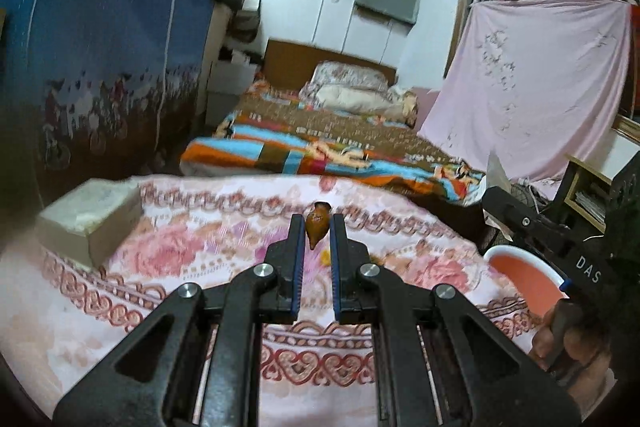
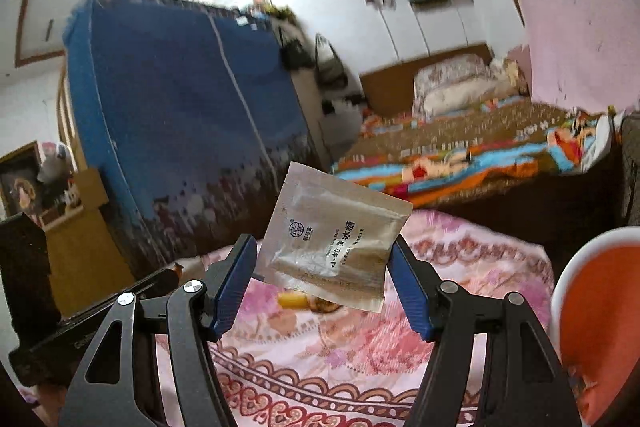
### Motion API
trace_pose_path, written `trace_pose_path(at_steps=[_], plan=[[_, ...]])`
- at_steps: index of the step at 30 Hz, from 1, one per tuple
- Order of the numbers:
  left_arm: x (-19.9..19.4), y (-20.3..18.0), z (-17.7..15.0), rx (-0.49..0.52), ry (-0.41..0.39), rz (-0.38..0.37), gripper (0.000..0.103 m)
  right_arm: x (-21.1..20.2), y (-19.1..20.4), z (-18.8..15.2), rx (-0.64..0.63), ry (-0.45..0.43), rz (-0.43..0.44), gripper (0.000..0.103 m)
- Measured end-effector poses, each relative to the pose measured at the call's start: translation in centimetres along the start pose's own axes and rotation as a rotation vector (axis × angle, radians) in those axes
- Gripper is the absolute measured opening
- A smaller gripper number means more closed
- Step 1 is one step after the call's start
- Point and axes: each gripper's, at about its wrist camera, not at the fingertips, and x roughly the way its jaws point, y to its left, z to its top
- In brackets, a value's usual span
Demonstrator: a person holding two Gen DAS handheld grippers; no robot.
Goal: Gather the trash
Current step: 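Lift both held items and carry them over the orange basin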
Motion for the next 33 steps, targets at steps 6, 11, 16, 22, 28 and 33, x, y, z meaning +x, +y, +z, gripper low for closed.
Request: trace_pose_path(at_steps=[6,11,16,22,28,33], plan=[[-1.5,-2.4,1.1,0.066,-0.087,-0.041,0.000,-2.9,0.1,1.0,-0.036,-0.138,-0.029,0.066],[-2.1,-5.2,1.7,0.138,-0.136,-0.085,0.000,-5.2,-0.2,1.8,-0.080,-0.226,-0.097,0.067],[-2.2,-7.9,2.1,0.189,-0.157,-0.149,0.000,-6.9,-1.6,2.5,-0.081,-0.279,-0.159,0.068],[-2.2,-10.6,2.7,0.226,-0.172,-0.224,0.000,-8.9,-3.7,3.1,-0.058,-0.328,-0.232,0.068],[-1.7,-13.8,2.9,0.271,-0.164,-0.300,0.000,-11.0,-6.1,3.8,-0.017,-0.358,-0.311,0.068],[-0.9,-16.4,2.5,0.299,-0.131,-0.370,0.000,-12.3,-8.5,3.9,0.041,-0.361,-0.375,0.068]])
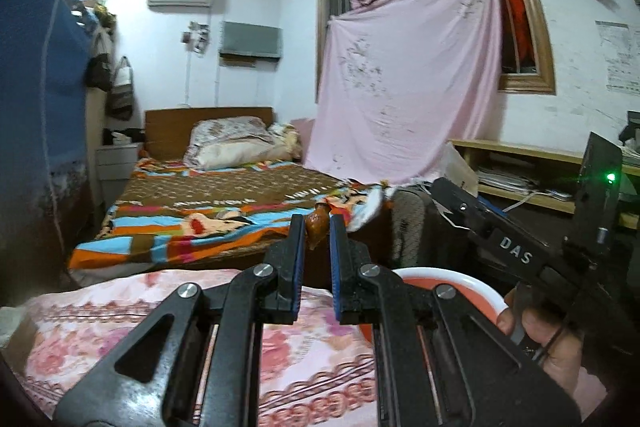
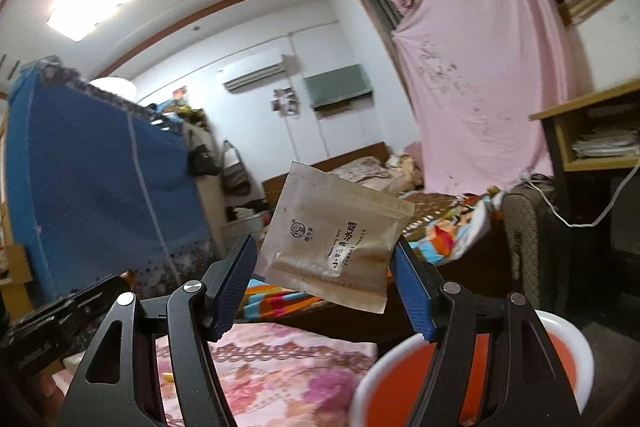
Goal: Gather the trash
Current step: 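Lift both held items and carry them over the orange basin, then open both grippers to drop the items into the basin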
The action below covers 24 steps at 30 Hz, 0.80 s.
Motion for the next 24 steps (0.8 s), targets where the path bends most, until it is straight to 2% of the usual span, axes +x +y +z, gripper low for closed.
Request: trace_pose_path(at_steps=[6,17,24], plan=[[1.9,-1.7,-0.2,-0.001,0.055,-0.077,0.000,0.6,-2.6,0.0,0.027,0.064,-0.091,0.068],[7.0,-3.1,-1.5,-0.123,0.229,-0.189,0.000,1.3,-5.9,-0.3,0.090,0.153,-0.190,0.069],[8.7,-3.7,-2.3,-0.181,0.300,-0.242,0.000,1.6,-6.9,-0.6,0.117,0.191,-0.223,0.069]])
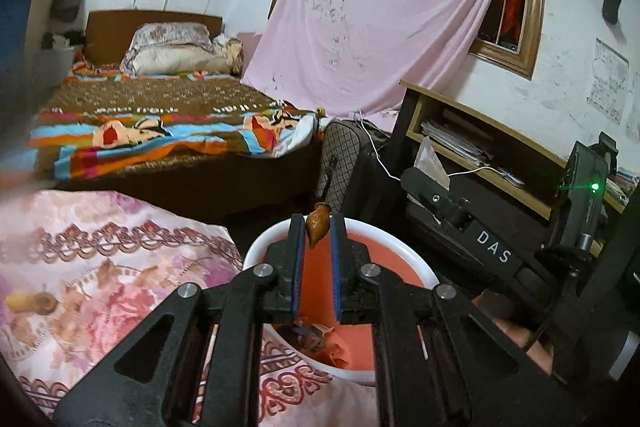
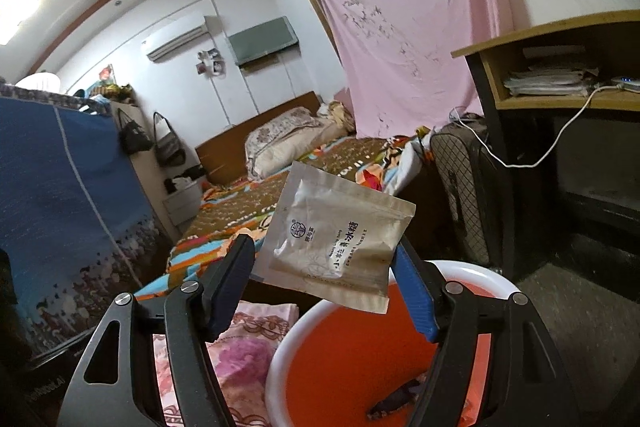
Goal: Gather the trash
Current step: 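Open both grippers to drop the items into the basin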
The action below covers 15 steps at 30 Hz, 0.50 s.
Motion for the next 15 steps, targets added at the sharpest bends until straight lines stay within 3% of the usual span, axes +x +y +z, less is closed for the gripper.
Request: trace_pose_path(at_steps=[5,9,15], plan=[[0.94,-0.14,-0.09,-0.021,0.035,-0.012,0.000,0.09,-0.27,-0.06,0.004,0.015,-0.013,0.070],[1.08,-0.05,-0.09,-0.036,0.046,-0.019,0.013,0.08,-0.30,-0.09,0.009,0.022,-0.021,0.071],[0.18,0.42,0.04,-0.045,0.024,0.014,0.019,0.04,-0.23,-0.14,0.006,0.021,-0.022,0.072]])
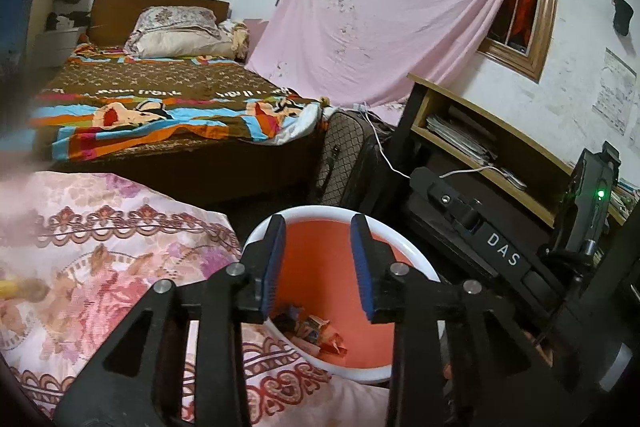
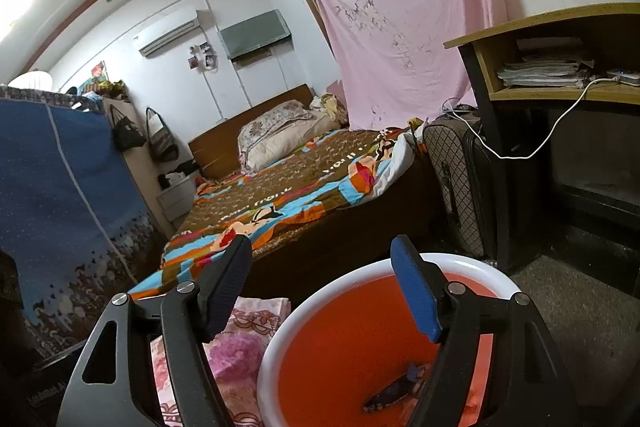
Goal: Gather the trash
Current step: 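Open both grippers to drop the items into the basin, then move both grippers back over the bedspread toward the yellow item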
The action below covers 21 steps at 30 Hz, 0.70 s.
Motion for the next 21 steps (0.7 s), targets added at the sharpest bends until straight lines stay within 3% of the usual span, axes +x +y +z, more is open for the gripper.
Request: trace_pose_path(at_steps=[12,19,21], plan=[[-3.2,2.3,0.3,-0.007,-0.112,0.161,0.043,-0.4,1.7,-0.1,-0.060,-0.058,0.042,0.077],[-5.4,4.2,0.2,-0.034,-0.173,0.258,0.063,-0.8,3.7,-0.3,-0.103,-0.104,0.081,0.090],[-6.0,4.9,0.3,-0.045,-0.188,0.285,0.066,-0.9,4.4,-0.5,-0.116,-0.119,0.092,0.099]])
